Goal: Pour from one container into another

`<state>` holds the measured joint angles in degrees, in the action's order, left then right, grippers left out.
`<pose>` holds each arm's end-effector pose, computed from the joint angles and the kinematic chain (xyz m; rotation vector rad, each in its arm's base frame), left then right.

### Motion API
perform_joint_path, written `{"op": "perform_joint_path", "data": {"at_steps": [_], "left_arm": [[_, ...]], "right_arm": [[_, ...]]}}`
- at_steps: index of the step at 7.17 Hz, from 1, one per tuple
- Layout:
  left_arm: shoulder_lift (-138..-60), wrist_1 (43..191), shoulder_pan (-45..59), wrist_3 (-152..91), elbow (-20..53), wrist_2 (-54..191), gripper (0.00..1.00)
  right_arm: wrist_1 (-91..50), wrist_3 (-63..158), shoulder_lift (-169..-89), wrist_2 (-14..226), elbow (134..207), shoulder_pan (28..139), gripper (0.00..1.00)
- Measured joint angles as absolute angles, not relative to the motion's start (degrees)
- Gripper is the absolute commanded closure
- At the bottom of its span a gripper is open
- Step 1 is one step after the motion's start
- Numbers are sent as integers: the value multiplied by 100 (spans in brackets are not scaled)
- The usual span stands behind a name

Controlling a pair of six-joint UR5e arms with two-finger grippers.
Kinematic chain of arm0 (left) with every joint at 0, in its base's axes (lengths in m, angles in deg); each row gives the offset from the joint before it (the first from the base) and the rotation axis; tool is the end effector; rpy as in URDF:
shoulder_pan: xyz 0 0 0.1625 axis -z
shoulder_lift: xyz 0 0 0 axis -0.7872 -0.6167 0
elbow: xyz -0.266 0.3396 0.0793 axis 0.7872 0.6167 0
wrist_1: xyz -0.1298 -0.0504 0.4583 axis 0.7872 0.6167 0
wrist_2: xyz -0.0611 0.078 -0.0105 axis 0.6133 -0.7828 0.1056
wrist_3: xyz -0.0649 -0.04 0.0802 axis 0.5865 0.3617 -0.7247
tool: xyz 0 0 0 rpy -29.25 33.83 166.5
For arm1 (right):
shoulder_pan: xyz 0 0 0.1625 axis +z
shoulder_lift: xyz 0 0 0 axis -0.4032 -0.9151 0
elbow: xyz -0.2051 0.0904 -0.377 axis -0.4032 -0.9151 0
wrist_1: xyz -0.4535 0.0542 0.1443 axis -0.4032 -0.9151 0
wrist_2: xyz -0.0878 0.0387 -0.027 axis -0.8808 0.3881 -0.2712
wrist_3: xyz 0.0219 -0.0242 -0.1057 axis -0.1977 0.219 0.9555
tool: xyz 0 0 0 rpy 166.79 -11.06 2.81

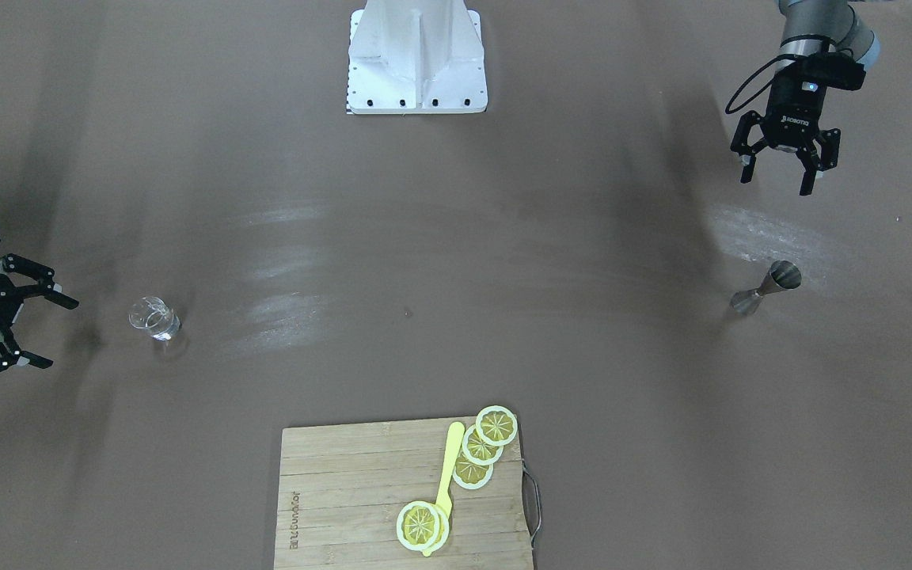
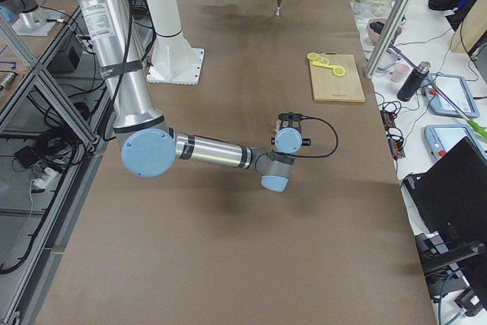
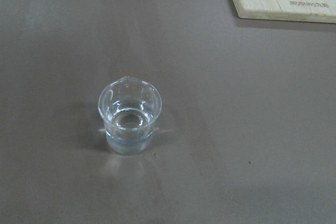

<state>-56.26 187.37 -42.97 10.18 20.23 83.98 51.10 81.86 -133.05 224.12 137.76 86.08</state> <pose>0.3102 -0.2730 0.6283 1.1641 0.8602 -0.2533 -0.2684 -0.6128 0.6191 1.1623 -0.9186 -1.2105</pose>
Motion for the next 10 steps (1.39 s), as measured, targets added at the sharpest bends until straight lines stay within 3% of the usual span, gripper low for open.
{"op": "perform_joint_path", "data": {"at_steps": [10], "left_arm": [[-7082, 16338, -4251, 2881, 1167, 7005, 1]], "right_arm": [[4918, 7790, -13050, 22617, 13734, 8129, 0]]}}
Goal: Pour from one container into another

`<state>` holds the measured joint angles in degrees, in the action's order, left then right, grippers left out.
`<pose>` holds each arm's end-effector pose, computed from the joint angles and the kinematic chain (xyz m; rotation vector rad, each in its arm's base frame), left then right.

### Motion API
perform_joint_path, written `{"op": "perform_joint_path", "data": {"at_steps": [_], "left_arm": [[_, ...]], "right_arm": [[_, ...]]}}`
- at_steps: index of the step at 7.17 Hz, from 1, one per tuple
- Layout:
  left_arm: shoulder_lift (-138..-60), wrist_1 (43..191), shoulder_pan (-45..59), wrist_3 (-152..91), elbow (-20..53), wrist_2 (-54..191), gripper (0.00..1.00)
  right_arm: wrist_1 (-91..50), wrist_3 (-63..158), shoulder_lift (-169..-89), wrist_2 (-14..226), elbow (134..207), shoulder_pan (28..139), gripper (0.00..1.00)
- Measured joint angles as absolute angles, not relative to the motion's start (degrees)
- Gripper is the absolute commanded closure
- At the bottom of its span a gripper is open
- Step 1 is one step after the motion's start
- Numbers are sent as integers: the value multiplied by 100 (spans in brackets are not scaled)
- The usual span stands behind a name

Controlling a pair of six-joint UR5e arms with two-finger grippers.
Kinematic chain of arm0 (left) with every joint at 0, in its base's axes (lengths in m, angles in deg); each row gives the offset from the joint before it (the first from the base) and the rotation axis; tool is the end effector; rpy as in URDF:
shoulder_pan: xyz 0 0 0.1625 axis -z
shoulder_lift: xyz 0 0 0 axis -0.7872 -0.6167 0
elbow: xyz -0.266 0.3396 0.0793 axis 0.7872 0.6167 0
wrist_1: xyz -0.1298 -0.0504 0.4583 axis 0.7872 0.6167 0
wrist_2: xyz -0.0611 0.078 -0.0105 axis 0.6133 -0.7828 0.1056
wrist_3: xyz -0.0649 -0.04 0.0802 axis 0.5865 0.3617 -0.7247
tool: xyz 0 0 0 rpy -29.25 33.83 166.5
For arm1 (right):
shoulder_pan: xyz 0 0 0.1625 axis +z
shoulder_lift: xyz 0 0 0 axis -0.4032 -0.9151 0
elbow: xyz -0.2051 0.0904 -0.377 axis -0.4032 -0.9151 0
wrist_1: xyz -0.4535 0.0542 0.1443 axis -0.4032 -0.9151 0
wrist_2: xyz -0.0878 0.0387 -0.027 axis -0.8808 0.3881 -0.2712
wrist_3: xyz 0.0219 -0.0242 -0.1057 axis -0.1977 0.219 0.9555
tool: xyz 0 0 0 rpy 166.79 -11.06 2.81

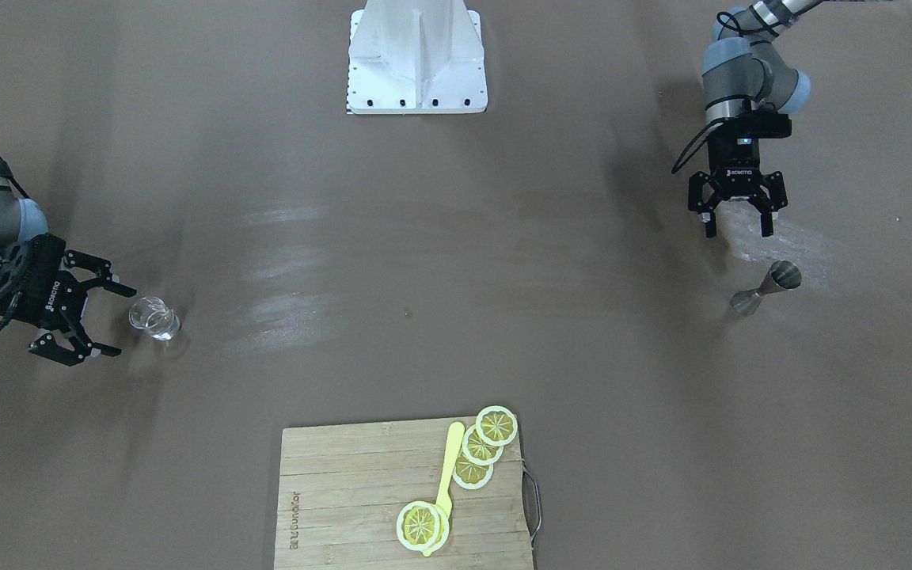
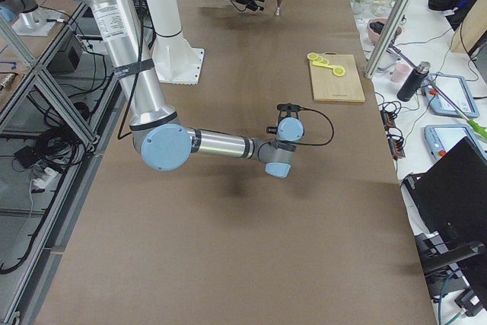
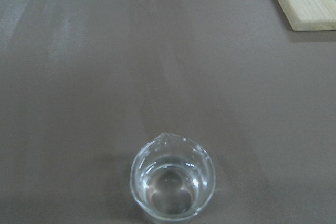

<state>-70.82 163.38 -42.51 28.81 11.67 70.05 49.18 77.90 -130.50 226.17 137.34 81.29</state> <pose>0.4254 -0.3086 0.6317 1.2232 0.6580 -0.5056 -0.3309 -0.6030 0.5952 1.0831 -1.0387 -1.2426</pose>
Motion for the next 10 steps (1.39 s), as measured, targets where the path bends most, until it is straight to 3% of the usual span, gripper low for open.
{"op": "perform_joint_path", "data": {"at_steps": [7, 9, 10], "left_arm": [[-7564, 14319, -3658, 3837, 1131, 6927, 1], [-7934, 14259, -3224, 3837, 948, 7209, 1], [-8165, 14255, -3021, 3839, 742, 7288, 1]], "right_arm": [[4947, 7754, -12977, 22401, 13748, 7868, 5], [4953, 7754, -12976, 22348, 13749, 7838, 13], [4950, 7754, -12976, 22319, 13750, 7804, 23]]}}
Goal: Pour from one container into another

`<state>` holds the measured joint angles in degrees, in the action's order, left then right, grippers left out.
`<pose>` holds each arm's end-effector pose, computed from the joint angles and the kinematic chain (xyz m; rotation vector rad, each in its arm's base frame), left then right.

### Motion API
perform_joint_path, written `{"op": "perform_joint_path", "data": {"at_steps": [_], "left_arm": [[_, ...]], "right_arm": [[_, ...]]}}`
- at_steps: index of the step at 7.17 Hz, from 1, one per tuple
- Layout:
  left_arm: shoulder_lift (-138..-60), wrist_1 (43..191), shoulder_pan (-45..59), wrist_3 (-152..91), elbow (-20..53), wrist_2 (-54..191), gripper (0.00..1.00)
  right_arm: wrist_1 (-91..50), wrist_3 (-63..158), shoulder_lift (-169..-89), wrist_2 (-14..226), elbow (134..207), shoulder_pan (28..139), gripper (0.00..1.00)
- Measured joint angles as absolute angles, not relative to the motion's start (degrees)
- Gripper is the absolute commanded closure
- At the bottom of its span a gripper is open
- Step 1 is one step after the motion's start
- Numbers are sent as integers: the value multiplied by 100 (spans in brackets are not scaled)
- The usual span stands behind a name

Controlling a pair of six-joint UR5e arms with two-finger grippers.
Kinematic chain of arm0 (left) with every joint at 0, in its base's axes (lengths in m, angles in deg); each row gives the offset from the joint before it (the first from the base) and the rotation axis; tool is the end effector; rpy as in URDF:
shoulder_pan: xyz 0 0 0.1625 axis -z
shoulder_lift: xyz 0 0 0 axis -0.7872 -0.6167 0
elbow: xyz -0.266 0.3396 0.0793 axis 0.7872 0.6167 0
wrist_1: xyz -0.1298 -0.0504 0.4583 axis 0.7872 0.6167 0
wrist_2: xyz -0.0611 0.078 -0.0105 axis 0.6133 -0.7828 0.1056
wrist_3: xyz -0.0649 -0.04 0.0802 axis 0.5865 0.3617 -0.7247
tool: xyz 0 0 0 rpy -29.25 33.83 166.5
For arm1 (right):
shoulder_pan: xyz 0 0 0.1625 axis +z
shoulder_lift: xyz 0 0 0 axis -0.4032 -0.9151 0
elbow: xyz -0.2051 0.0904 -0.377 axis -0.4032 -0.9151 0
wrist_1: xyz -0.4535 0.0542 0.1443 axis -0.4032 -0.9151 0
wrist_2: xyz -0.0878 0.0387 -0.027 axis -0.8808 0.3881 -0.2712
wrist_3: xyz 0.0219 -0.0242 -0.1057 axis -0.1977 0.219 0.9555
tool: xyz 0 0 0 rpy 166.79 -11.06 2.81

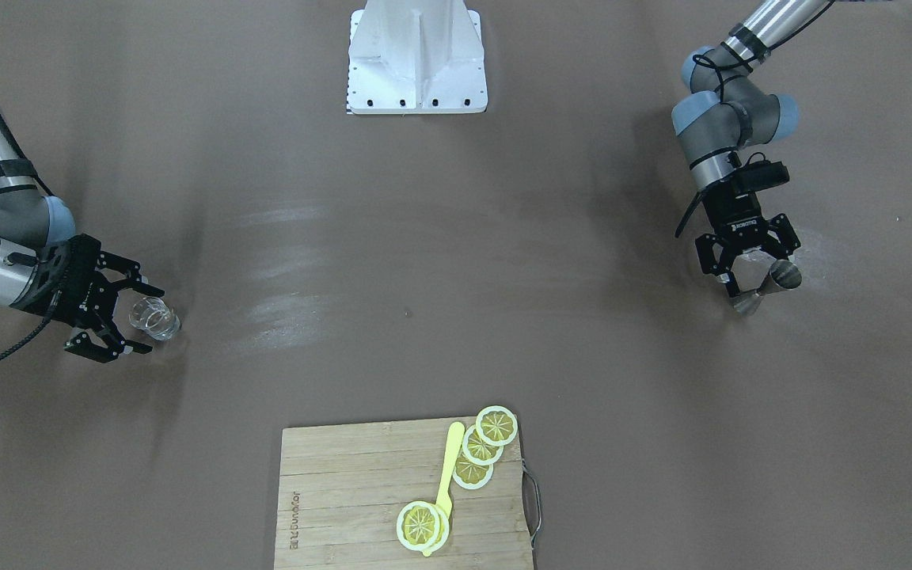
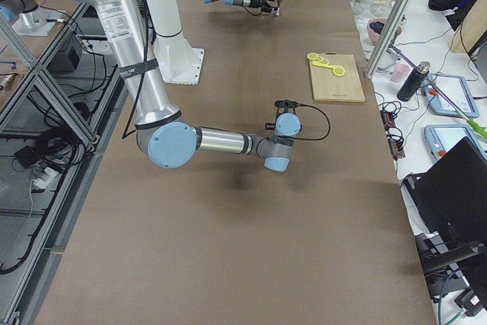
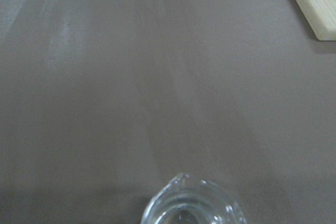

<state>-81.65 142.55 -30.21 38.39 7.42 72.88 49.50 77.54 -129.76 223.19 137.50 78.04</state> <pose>0.4508 -0.4299 0.6115 1.2104 0.4343 -0.6676 -0.3672 -0.5930 0.5856 1.0957 -1.0313 -1.2606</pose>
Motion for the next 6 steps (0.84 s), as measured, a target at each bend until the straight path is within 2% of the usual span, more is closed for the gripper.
{"op": "perform_joint_path", "data": {"at_steps": [1, 2, 5, 6], "left_arm": [[-8304, 14253, -2923, 3837, 622, 7292, 1], [-8366, 14253, -2887, 3832, 584, 7232, 1], [-8412, 14194, -2885, 3819, 606, 7133, 1], [-8414, 14193, -2887, 3887, 614, 7115, 1]], "right_arm": [[4949, 7752, -12976, 22308, 13750, 7776, 30], [4948, 7739, -12978, 22307, 13752, 7763, 42], [4948, 7727, -12997, 22317, 13754, 7804, 91], [4930, 7732, -13000, 22344, 13755, 7913, 100]]}}
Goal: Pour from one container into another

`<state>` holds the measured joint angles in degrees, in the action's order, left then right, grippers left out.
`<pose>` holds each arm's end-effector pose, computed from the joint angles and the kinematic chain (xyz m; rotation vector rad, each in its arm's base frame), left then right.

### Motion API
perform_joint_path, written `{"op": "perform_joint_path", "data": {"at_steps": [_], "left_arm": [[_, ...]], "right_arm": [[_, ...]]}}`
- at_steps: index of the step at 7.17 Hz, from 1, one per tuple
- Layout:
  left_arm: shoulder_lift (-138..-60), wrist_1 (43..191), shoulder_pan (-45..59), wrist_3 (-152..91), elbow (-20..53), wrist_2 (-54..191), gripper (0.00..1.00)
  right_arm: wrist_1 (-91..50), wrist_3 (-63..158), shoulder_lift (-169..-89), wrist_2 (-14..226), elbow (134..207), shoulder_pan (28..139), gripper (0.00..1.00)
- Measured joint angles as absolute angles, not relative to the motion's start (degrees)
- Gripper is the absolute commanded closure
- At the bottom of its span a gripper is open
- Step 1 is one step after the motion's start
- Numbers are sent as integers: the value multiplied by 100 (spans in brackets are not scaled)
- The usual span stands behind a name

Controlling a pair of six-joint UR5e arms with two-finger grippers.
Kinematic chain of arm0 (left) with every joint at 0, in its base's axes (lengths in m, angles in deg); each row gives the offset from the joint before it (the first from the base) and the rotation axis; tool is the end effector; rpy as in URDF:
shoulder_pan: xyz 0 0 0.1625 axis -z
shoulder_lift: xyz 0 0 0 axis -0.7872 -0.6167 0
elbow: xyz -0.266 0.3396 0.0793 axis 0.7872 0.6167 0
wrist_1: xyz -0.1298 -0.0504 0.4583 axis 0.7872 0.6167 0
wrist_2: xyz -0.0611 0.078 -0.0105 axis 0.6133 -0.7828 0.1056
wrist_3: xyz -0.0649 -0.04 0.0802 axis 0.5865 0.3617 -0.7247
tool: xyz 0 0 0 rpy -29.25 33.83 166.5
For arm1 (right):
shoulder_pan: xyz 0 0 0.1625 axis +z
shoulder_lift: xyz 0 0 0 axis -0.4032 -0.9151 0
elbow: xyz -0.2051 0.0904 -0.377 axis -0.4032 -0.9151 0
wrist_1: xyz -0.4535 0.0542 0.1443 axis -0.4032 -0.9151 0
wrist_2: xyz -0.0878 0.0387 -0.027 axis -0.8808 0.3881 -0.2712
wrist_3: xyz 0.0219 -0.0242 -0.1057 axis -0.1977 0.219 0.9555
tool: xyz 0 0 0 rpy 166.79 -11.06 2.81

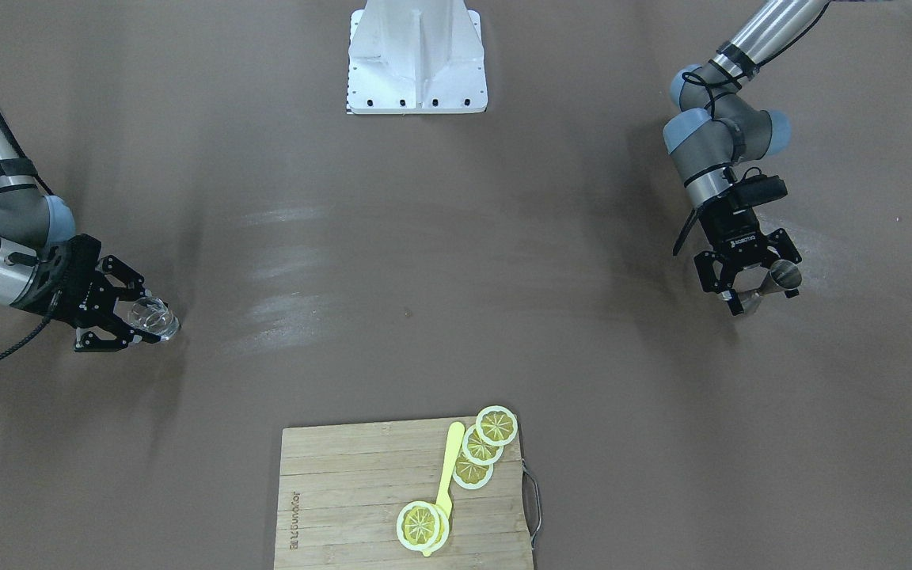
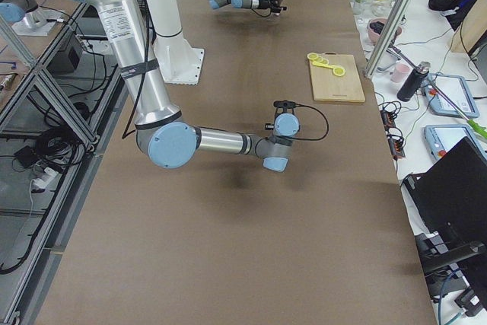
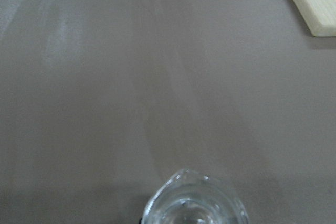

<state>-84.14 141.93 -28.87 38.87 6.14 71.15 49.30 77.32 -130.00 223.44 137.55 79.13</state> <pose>0.4561 -0.4484 0.5976 1.2437 0.4236 -0.7109 -0.3550 -0.5982 0.5882 1.0922 -1.0243 -1.2429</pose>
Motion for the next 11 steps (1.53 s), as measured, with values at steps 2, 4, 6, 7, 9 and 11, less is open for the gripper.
{"op": "perform_joint_path", "data": {"at_steps": [2, 4, 6, 7, 9, 11], "left_arm": [[-8414, 14189, -2898, 4625, 626, 6935, 1], [-8395, 14146, -2905, 5289, 649, 6790, 1], [-8366, 13869, -2907, 5380, 651, 6724, 1], [-8357, 13560, -2906, 5392, 660, 6711, 1], [-8344, 13205, -2905, 5416, 667, 6711, 1], [-8326, 13149, -2906, 5655, 684, 6709, 1]], "right_arm": [[4870, 7710, -12994, 22413, 13781, 8171, 100], [4534, 7701, -12956, 22628, 13944, 8487, 100], [3661, 7724, -12970, 22956, 14550, 8977, 100], [3293, 7764, -13000, 23004, 14905, 9161, 100], [2978, 7787, -12969, 23087, 15261, 9366, 100], [2927, 7772, -12851, 23126, 15503, 9357, 100]]}}
